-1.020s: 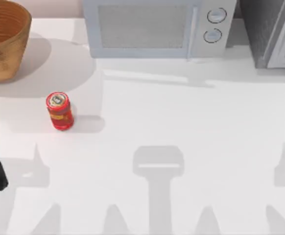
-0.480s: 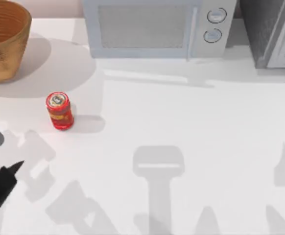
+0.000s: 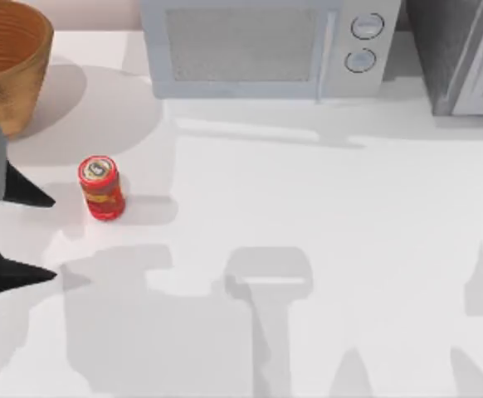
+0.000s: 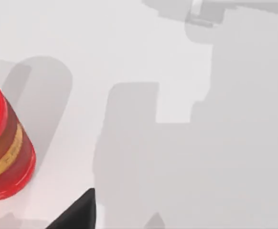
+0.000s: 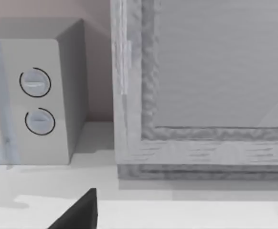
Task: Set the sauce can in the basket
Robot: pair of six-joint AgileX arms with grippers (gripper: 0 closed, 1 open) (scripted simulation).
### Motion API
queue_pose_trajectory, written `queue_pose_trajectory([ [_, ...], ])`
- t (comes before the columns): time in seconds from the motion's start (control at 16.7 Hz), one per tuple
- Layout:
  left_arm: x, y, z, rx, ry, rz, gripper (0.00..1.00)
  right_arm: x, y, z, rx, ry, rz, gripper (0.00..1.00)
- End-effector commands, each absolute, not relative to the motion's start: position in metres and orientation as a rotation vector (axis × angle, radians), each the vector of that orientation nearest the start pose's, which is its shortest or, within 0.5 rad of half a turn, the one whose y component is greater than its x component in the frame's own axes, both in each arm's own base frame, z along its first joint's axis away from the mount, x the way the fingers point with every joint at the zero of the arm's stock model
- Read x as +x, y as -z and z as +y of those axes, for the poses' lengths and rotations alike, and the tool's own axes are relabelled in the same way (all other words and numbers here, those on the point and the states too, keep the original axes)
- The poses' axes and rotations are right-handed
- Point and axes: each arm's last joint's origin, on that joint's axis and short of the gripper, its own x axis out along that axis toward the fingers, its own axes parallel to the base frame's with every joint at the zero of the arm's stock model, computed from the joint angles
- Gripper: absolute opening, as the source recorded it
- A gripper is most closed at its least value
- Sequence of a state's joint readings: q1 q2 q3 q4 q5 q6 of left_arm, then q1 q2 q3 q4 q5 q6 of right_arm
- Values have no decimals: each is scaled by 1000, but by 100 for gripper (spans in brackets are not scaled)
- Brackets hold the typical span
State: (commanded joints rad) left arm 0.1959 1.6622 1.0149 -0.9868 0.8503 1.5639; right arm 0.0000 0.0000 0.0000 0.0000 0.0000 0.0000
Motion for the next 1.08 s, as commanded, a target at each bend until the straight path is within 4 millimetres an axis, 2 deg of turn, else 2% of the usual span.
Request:
queue_pose_trajectory([
  [0.12,302,-151,44,346,1445,559,100,106,-160,-1,0,0,0,100],
  [0.3,335,-110,60,210,1522,401,100,106,-160,-1,0,0,0,100],
  [0.6,367,-46,79,80,1487,188,100,106,-160,-1,0,0,0,100],
  [0.78,379,-29,82,77,1455,110,100,106,-160,-1,0,0,0,100],
  [1.08,385,-26,82,90,1447,79,100,106,-160,-1,0,0,0,100],
])
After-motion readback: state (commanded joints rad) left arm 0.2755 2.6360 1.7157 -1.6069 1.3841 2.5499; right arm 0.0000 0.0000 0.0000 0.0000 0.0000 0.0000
